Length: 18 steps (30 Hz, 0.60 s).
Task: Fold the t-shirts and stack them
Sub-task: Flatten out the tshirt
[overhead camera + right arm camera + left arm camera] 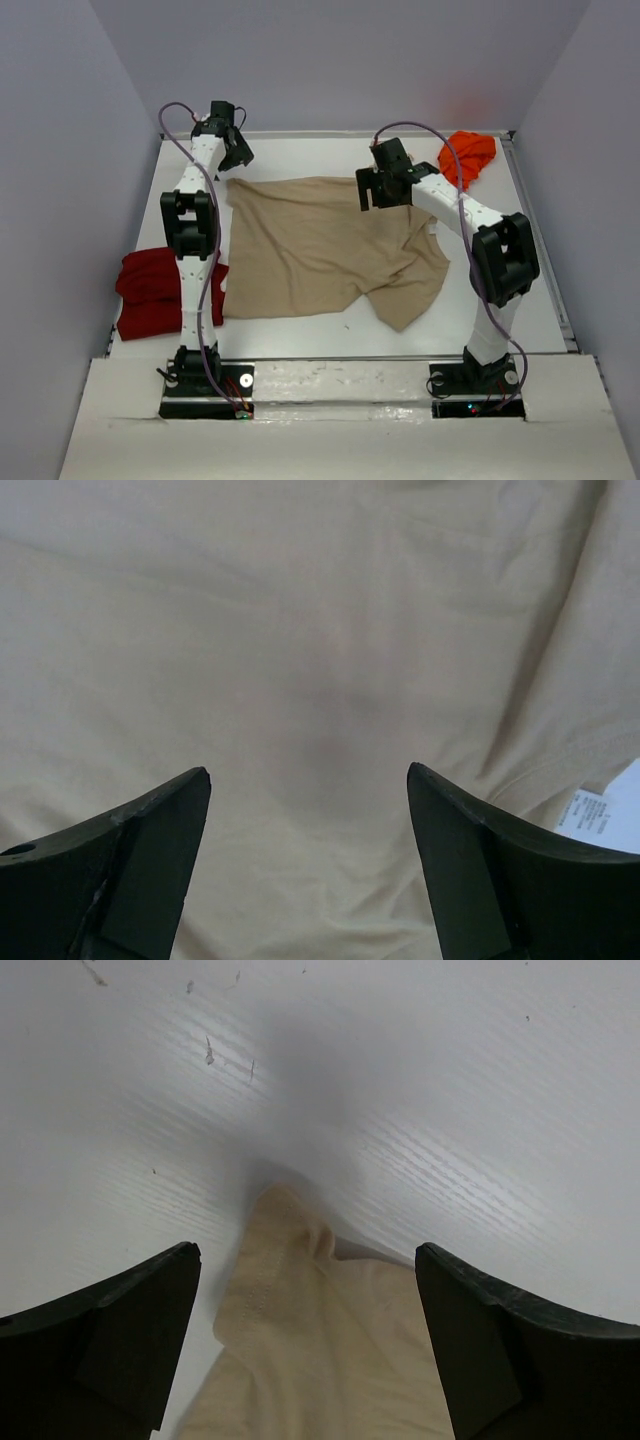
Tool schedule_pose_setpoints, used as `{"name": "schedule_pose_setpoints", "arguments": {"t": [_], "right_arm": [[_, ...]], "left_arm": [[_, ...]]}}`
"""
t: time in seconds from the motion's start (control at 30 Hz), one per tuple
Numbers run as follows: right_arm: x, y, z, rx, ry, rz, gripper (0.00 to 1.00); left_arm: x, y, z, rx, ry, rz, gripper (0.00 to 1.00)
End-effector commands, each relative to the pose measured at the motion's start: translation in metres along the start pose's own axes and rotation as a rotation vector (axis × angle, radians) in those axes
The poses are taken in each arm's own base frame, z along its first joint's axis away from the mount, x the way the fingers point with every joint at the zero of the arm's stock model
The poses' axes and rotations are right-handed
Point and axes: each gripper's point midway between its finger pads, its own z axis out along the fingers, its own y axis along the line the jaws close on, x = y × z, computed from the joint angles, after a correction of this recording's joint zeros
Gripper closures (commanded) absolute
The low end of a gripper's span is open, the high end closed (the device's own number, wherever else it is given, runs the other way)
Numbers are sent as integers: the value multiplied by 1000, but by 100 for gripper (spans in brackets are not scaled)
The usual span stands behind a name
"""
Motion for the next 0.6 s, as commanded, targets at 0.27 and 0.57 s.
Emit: {"name": "schedule_pose_setpoints", "arguments": {"t": [0.27, 0.57], "right_arm": [[-103, -64, 70, -35, -48, 113, 77], [-104, -13, 74, -289, -9, 105, 52]], "left_arm": [[7, -71, -148, 154, -185, 140, 1], [41, -103, -179, 194, -190, 256, 1]]}}
